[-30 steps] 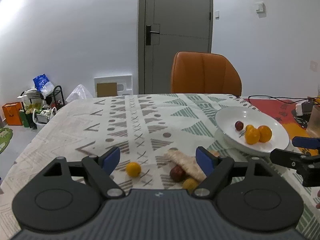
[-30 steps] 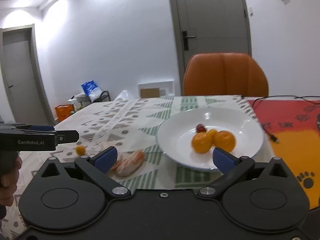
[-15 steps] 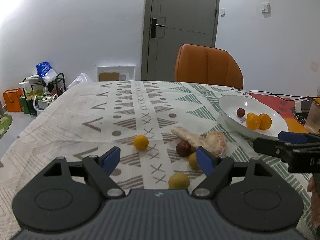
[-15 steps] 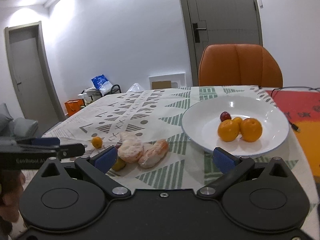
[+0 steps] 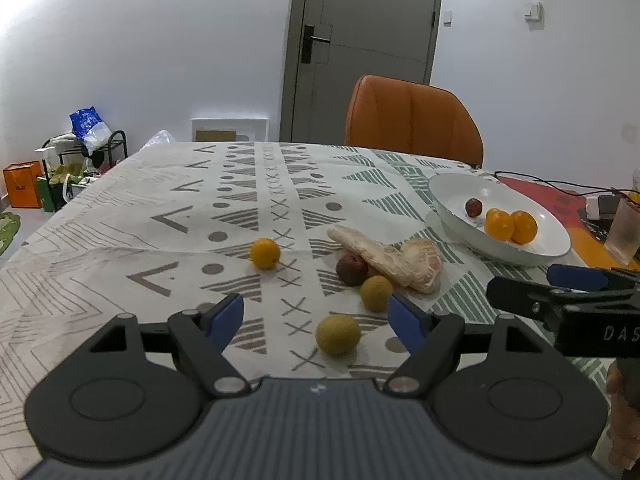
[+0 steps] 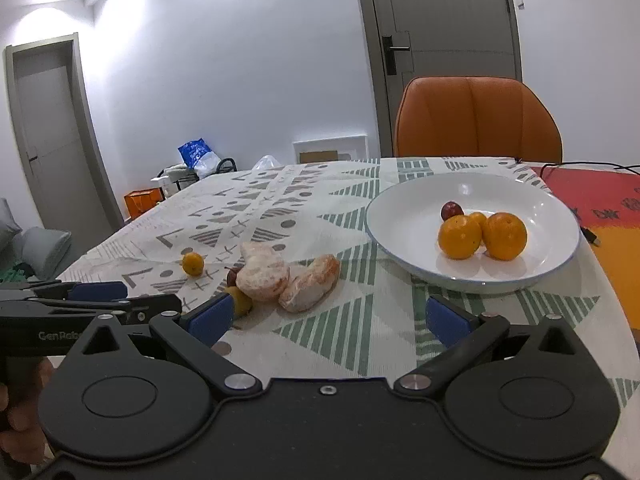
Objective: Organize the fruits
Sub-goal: 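Withdraw both open tools from the bowl back to the fruit pile, then grasp the yellow-green round fruit with the left tool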
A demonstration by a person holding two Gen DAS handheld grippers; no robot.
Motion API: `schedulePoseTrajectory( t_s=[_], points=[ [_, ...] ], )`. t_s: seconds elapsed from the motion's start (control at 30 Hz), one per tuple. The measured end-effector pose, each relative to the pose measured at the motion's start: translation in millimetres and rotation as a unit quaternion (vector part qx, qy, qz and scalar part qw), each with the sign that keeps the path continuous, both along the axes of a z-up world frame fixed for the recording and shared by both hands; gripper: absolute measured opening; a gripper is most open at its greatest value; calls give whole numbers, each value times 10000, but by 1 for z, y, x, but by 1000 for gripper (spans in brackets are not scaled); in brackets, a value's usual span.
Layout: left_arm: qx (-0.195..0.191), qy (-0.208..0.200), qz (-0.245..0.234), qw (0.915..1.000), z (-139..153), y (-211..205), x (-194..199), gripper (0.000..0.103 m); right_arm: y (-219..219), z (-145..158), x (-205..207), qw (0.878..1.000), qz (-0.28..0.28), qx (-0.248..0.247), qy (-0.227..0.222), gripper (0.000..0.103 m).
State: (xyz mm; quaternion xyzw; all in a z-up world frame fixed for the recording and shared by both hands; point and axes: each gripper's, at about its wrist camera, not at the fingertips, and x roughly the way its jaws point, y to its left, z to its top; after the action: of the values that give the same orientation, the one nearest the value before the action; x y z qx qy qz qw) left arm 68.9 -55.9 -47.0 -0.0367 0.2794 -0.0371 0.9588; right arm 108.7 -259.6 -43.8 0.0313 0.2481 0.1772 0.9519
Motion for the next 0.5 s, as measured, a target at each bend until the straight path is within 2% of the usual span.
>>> schedulePoseTrajectory(
  t_s=[0.17, 0.33, 0.4, 0.47, 0.5],
  points=[
    [-8, 108, -42, 9999, -6, -5, 6, 73, 2, -3, 0, 10000, 44, -27, 47, 103],
    [-50, 257, -3, 9997, -13, -7, 12, 60, 2, -6, 6, 9998, 85, -52, 163, 101],
    [-34, 306, -5, 9995, -15, -8, 14, 58, 1, -8, 8, 9997, 91, -35, 210, 100],
    [-19, 356, -9, 9994, -18, -10, 16, 50, 1, -10, 10, 9996, 122, -26, 234, 100],
    [-7, 392, -26, 9992, -19, -11, 17, 42, 1, -10, 11, 9996, 136, -22, 243, 100]
  ],
)
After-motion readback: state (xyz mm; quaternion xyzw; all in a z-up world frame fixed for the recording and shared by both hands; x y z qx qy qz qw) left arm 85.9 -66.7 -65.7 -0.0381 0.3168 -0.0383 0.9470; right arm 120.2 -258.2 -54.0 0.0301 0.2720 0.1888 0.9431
